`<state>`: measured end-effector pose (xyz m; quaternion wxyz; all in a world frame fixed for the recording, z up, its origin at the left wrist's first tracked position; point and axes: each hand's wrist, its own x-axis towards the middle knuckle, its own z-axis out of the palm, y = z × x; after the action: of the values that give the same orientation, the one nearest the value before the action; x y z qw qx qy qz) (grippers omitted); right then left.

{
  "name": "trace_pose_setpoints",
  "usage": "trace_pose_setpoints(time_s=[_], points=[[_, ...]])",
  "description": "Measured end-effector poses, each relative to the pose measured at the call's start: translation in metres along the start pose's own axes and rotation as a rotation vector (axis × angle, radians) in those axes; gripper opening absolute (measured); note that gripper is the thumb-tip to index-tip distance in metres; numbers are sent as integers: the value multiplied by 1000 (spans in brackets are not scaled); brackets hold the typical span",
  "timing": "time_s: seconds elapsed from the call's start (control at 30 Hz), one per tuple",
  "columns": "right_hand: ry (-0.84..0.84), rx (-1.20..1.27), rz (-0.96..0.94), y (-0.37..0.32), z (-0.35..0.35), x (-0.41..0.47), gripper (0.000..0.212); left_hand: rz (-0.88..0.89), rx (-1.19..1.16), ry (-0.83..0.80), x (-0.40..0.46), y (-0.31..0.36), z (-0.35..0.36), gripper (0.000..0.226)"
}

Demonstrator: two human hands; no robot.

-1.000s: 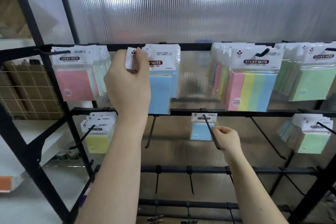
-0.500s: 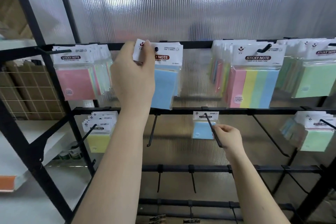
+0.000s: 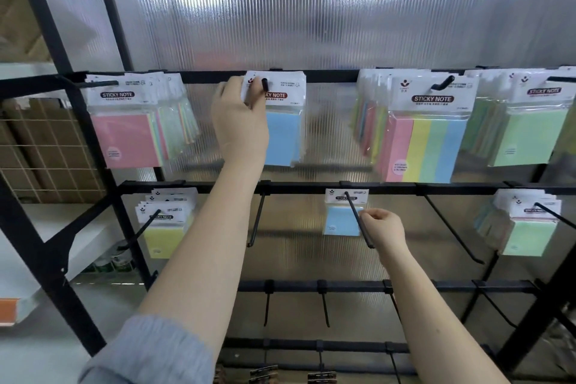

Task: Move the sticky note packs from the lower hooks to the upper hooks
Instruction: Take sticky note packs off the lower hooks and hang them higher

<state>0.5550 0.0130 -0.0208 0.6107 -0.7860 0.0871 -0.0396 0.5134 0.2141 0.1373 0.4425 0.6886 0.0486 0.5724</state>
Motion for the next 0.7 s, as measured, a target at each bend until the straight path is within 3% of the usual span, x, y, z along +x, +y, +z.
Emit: trace_pose_setpoints(time_s=[0.27,0.4,0.57,0.7], points=[[67,-69,-7,-7,-1,10,41,36,95,44,3,-6,4,18],[55,-169,-8,-12,2,18,46,-49,124,-3,-6,-9,-9,21],[33,-224,-13,-12,10,29,15,-110,124,-103,-30,-17,-33,7],[107,-169,-24,-6,17,29,13,-223,174,-221,-58,-23,-52,1]])
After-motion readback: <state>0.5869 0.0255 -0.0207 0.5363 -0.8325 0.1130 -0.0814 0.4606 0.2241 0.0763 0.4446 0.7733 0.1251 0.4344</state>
